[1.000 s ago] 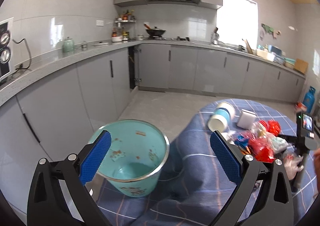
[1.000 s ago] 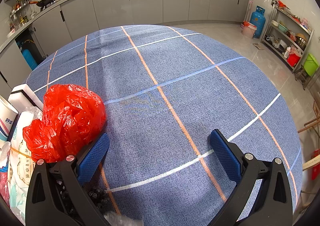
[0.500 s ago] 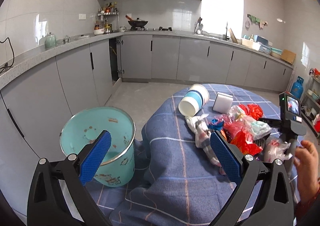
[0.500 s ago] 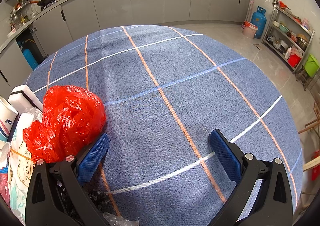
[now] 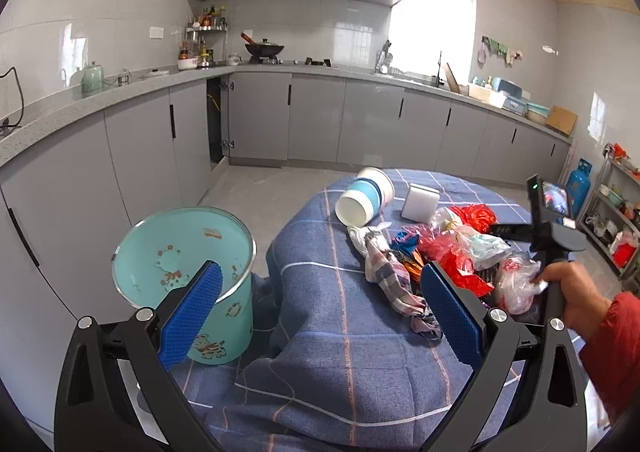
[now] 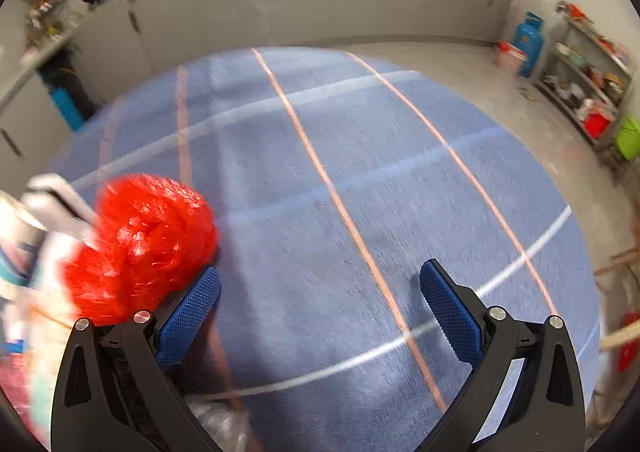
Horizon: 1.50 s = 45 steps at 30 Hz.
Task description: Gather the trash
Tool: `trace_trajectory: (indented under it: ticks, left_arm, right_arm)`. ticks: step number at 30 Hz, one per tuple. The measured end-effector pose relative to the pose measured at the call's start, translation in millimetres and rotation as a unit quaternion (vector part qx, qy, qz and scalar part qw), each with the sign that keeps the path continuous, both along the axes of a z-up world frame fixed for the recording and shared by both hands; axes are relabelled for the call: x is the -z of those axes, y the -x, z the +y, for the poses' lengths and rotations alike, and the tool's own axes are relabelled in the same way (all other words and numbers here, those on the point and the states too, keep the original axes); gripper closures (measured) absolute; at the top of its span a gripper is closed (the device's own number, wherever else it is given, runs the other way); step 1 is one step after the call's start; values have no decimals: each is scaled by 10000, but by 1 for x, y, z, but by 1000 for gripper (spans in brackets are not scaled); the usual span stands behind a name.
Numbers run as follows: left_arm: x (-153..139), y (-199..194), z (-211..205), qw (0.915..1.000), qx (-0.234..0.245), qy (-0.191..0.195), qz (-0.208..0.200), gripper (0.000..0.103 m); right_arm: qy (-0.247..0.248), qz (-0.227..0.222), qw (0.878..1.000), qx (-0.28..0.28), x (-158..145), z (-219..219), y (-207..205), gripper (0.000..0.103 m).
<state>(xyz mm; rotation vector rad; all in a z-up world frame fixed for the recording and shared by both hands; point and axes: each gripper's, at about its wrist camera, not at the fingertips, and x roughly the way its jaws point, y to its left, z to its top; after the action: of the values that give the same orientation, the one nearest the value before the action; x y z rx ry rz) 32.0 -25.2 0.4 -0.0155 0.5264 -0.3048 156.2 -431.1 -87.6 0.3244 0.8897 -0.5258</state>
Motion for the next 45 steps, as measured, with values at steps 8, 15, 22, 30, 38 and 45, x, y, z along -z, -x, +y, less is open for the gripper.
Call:
trace_trajectory:
  ticks: [8, 15, 22, 30, 38, 45]
  left_arm:
    - [-6, 6, 10, 9998, -81, 139, -89, 6]
    - [-1, 17, 0, 9999, 78, -39, -57, 6]
    - [-3, 33, -3, 9993, 3, -309, -193, 6]
    - [-11, 50, -14, 9976, -12, -569, -392, 6]
    - [-15, 61, -22, 9961, -10, -727, -504, 6]
    - [-15, 61, -22, 9963, -70, -743, -431, 6]
  right_arm:
    - [1671, -1371, 9759, -295, -120, 68, 72, 4]
    - [458, -1859, 9764, -999, -115, 139, 161, 4]
    - [394, -2264, 9668, -1121, -108, 185, 213, 4]
    - [622, -2528, 9602, -1009, -109, 208, 240, 4]
    - [691, -2615, 9582, -933, -108, 215, 249, 4]
    - [368, -2532, 9633, -815, -100, 210, 248, 4]
